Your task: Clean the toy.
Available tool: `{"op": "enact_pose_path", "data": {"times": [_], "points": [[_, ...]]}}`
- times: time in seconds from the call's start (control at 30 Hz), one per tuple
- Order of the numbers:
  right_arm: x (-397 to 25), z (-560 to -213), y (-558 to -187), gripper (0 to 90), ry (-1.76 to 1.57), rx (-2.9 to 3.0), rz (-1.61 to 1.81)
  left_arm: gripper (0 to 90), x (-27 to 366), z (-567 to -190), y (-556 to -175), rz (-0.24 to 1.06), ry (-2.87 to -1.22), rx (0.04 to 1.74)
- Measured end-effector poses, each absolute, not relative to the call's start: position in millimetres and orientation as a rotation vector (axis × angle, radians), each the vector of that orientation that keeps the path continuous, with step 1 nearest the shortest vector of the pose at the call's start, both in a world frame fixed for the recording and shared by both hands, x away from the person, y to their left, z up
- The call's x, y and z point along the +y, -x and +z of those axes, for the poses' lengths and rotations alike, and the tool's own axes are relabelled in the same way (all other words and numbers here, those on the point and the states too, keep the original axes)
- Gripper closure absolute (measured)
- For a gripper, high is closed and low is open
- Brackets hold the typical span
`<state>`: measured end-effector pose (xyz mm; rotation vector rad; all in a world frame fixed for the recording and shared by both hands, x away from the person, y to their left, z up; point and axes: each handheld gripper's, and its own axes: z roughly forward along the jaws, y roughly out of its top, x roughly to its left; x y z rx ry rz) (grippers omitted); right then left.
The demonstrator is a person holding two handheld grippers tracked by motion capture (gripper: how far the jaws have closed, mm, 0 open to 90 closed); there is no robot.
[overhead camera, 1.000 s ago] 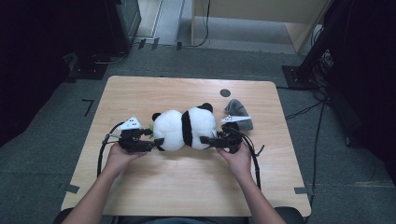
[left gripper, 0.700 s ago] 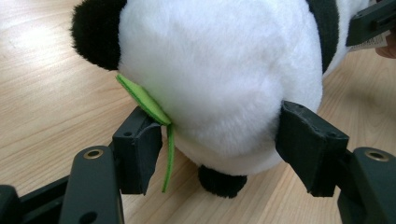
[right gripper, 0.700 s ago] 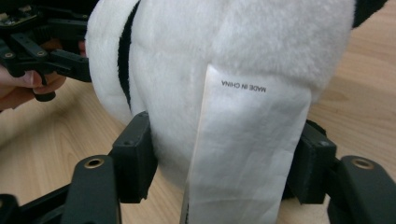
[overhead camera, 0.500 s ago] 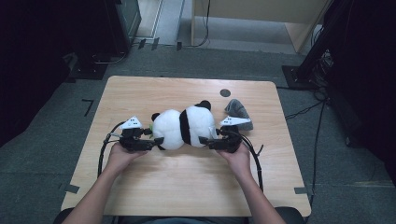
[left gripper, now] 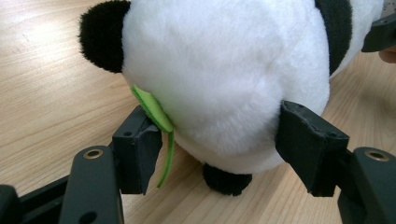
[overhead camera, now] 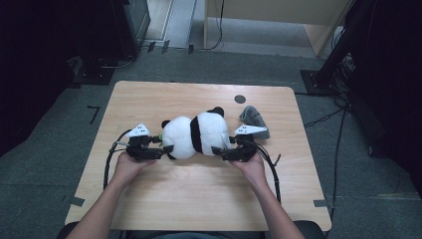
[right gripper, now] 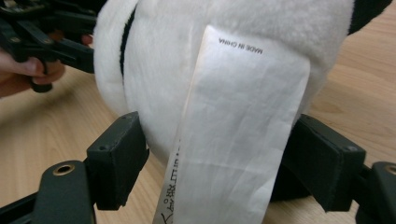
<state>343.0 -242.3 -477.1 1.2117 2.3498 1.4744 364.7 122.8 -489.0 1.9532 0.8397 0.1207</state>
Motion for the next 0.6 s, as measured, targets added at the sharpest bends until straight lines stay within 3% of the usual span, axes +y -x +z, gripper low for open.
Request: {"op": "enact_pose_path", "data": {"times": [0.6], "points": [[-254.7,-455.2,-339.1,33.5,-1.172,2.304,1.455,32.8,126.0,-487.4,-367.6,0.131,-1.922,0.85]]}}
